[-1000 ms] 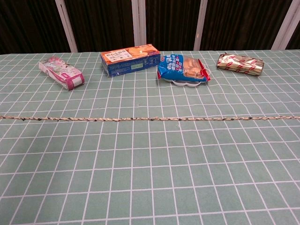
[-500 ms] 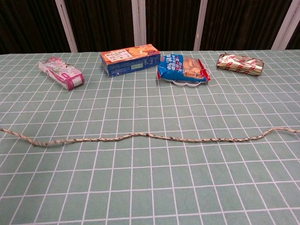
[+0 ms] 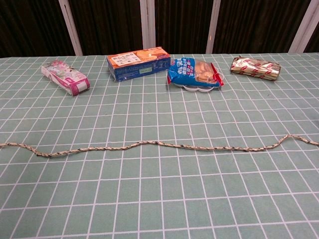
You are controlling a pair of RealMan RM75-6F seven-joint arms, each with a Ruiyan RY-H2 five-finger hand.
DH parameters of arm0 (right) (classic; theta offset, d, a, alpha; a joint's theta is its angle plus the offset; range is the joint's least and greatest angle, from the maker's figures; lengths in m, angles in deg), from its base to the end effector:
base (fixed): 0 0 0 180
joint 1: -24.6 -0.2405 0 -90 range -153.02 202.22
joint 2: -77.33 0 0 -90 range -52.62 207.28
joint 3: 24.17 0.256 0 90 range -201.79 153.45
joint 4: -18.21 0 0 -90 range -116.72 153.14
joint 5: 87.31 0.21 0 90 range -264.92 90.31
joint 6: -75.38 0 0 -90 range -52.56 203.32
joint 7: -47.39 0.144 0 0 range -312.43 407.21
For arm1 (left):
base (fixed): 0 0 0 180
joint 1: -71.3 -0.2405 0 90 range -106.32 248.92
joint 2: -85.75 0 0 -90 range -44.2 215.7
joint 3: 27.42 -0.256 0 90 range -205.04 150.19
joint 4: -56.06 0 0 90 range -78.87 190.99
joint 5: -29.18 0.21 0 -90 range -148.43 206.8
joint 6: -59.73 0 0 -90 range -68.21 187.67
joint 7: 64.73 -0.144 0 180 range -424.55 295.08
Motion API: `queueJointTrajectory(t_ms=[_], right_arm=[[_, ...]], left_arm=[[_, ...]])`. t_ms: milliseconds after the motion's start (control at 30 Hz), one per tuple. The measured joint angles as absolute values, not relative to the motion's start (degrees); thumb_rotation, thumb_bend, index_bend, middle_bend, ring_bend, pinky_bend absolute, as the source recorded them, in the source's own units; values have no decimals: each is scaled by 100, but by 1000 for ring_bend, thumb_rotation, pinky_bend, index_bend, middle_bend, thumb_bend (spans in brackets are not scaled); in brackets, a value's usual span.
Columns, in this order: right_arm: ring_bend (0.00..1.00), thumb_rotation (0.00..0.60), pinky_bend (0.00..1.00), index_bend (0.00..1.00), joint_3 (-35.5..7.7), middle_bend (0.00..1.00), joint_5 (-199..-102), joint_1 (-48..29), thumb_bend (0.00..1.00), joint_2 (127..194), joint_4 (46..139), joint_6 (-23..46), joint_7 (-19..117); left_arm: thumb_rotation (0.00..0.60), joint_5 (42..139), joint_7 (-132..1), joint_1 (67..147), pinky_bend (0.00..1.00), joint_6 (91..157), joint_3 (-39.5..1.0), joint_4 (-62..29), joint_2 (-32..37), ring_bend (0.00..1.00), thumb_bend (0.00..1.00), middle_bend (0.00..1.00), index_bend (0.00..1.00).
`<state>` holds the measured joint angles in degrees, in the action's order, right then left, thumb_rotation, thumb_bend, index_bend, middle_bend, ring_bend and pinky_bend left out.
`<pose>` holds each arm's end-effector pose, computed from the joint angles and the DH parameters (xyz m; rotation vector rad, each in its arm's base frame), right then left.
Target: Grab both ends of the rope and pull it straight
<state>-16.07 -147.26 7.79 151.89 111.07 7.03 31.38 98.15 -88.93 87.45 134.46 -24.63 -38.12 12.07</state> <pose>-0.3048 -0.2511 0.0847 1.3454 -1.1439 0.6827 -0.2917 0.2320 0.0869 -1.5051 -0.9019 -0.6285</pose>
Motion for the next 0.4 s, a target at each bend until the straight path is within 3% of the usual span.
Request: queueJointTrajectory(t_ms=[400], right_arm=[[0, 600, 0, 0, -1956, 0, -16335, 1473, 424, 14346, 11475, -391, 4223]], left_arm=[[600, 11360, -7599, 7974, 0, 14613, -2976, -4322, 2125, 0, 139, 0, 120]])
